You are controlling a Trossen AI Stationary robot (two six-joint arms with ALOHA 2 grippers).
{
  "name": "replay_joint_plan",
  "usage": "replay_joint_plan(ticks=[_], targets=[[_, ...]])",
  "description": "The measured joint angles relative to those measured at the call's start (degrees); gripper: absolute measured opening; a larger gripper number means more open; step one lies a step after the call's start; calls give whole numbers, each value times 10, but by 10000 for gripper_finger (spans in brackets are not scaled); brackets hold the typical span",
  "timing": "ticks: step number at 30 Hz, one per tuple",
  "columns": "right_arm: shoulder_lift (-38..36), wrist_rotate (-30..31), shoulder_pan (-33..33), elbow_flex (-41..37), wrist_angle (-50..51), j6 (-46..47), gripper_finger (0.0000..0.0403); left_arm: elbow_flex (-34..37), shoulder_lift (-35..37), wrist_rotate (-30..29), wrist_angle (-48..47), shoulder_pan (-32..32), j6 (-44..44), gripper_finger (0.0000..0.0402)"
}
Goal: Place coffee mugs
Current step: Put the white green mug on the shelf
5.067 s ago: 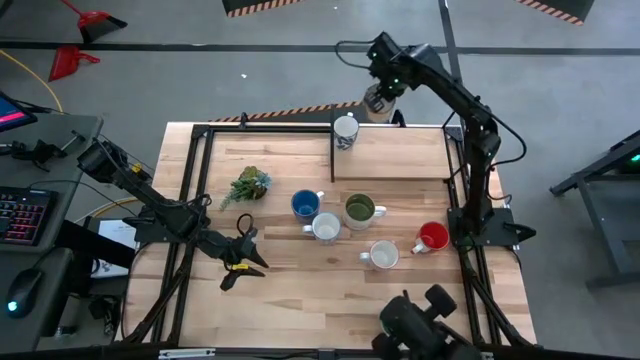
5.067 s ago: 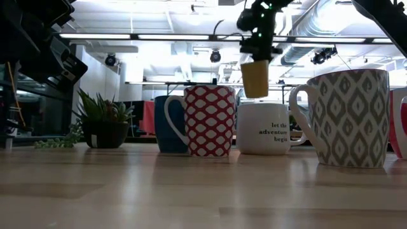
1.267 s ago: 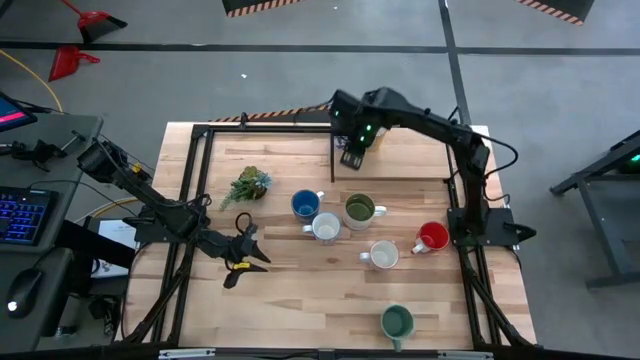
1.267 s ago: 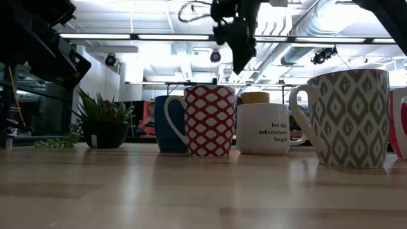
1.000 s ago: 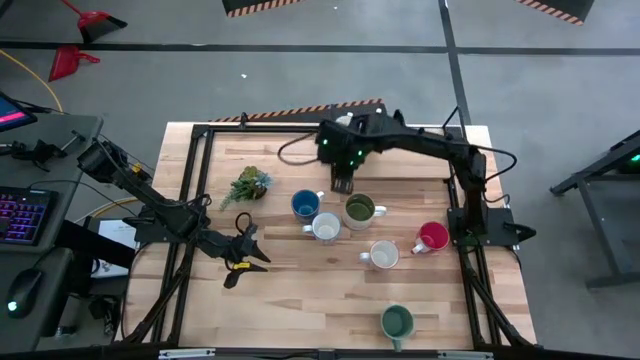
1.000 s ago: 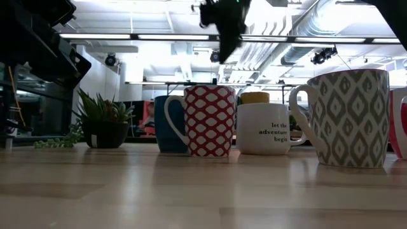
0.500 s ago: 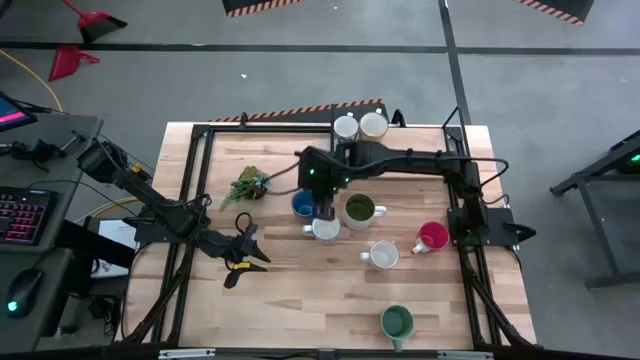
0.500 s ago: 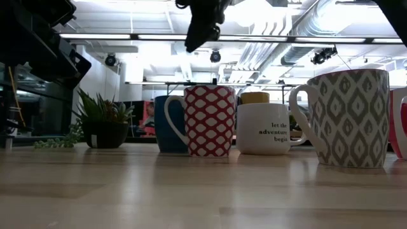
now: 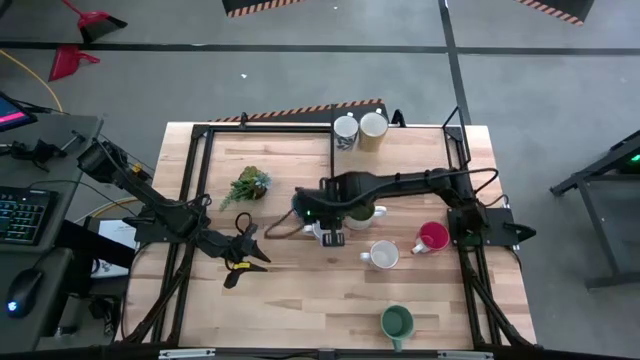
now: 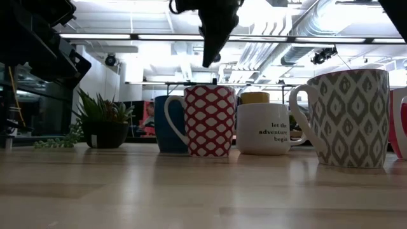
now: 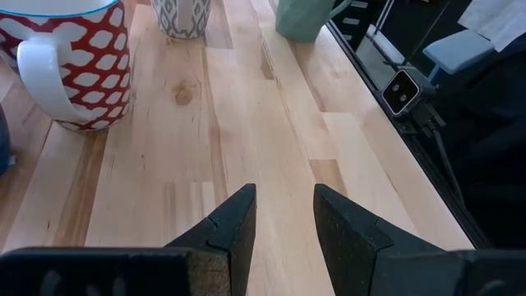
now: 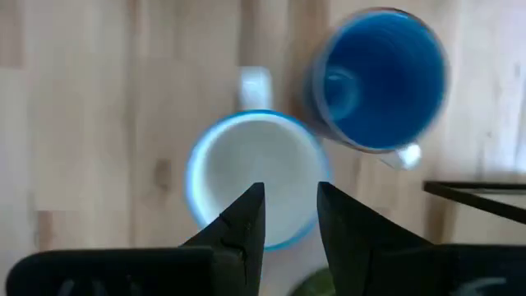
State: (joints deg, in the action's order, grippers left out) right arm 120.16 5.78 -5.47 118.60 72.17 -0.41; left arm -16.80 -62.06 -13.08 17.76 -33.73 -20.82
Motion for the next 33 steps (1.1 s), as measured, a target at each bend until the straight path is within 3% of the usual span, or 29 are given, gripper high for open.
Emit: replay_joint_plan(ticks=[10, 23, 33], targets=[[-69, 40, -26, -135, -16, 33, 92, 0, 0, 0, 0, 0, 0, 113], [-280, 59, -12, -407, -223, 107, 92, 0, 0, 0, 1, 0, 0, 113], [-296, 30, 14, -501, -276, 106, 92, 0, 0, -2, 6, 0, -1, 113]])
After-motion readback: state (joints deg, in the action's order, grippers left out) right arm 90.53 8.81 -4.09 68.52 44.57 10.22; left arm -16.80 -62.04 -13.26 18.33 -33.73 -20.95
